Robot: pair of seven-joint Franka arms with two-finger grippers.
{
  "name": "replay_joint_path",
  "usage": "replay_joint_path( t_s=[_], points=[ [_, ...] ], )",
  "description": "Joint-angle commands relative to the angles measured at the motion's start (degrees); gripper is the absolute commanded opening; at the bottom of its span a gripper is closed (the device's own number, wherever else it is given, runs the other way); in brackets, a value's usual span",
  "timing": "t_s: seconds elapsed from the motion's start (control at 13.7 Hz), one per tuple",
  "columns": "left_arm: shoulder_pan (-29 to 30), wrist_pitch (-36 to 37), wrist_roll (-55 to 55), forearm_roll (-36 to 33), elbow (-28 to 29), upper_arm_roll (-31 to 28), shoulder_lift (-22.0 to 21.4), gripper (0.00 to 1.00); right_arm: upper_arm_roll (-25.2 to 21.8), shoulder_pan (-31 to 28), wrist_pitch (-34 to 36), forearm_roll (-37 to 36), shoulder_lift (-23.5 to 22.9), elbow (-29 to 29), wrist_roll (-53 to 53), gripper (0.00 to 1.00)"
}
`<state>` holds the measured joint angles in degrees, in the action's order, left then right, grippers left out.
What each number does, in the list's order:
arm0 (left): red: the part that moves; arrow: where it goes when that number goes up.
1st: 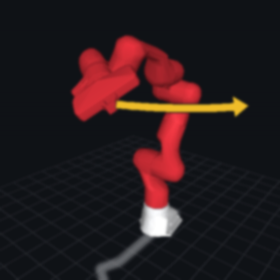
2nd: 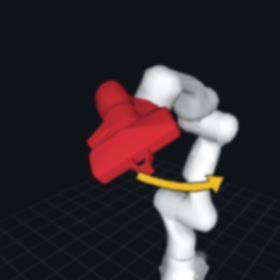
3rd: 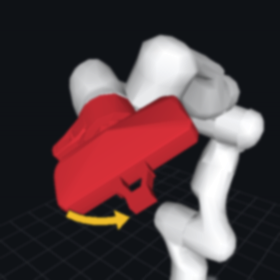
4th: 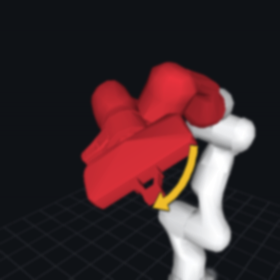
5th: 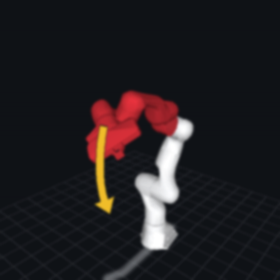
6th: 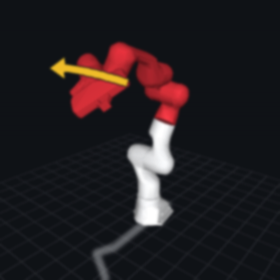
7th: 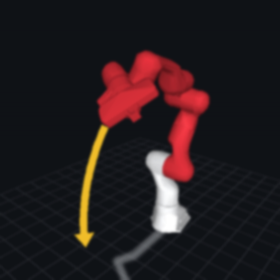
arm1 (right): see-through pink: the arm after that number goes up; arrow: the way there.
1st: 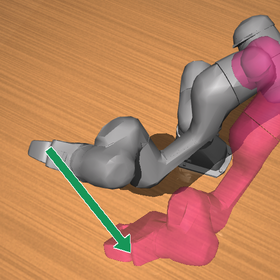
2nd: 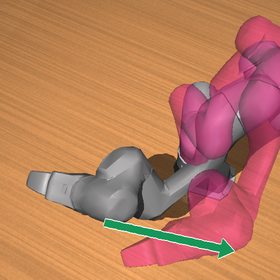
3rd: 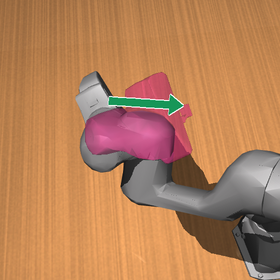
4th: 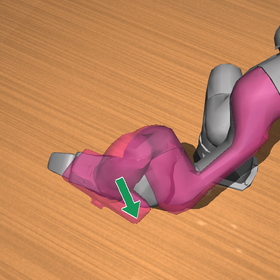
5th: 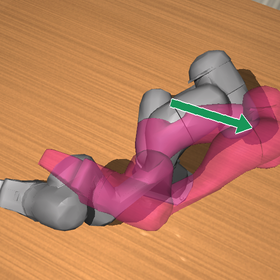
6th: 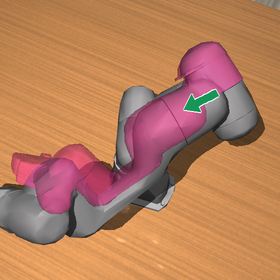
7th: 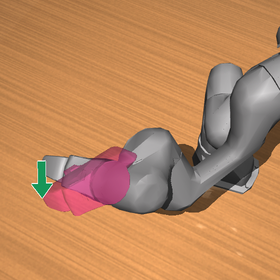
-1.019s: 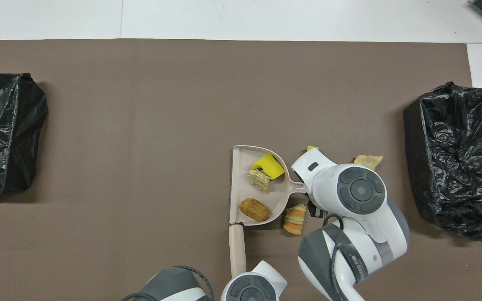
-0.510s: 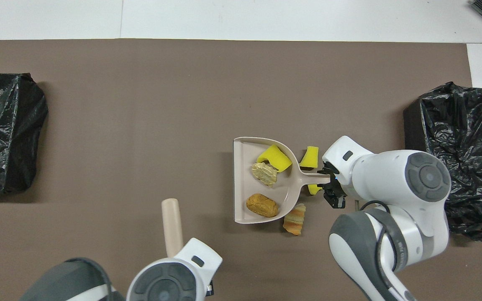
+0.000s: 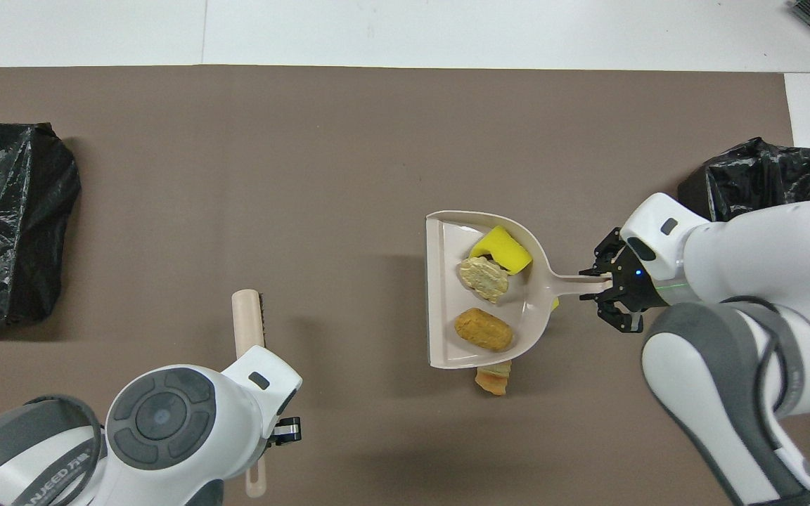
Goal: Sweep and dump trash in bin
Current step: 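Carry the loaded dustpan with the right gripper toward the nearby black bag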
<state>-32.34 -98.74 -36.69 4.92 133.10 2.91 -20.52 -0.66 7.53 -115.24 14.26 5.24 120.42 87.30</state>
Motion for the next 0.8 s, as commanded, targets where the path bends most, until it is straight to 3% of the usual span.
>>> replay_joint_path(
  t_s=[0.0, 0.29, 0.58, 0.73],
  points=[
    [0.01, -5.12, 2.59, 0.44, 4.26, 0.69, -2.43, 0.0, 0.31, -4.44, 7.46, -1.59, -2.51, -6.93, 4.7, 0.0],
    [-13.76, -14.6, -4.93, 1.41, 11.63, 0.87, -1.99, 0.0, 0.31, -12.61, 14.25, -5.81, -6.99, -15.72, 12.16, 0.0],
    [-27.39, -22.79, -17.69, 5.52, 13.93, 0.87, -0.06, 0.0, 0.22, -20.26, 13.56, -11.35, -7.53, -18.02, 16.31, 0.0],
    [-30.92, -25.08, -19.82, 6.51, 14.29, 0.87, 1.61, 0.0, 0.22, -24.03, 13.12, -12.85, -7.88, -20.21, 18.59, 0.0]
  ],
)
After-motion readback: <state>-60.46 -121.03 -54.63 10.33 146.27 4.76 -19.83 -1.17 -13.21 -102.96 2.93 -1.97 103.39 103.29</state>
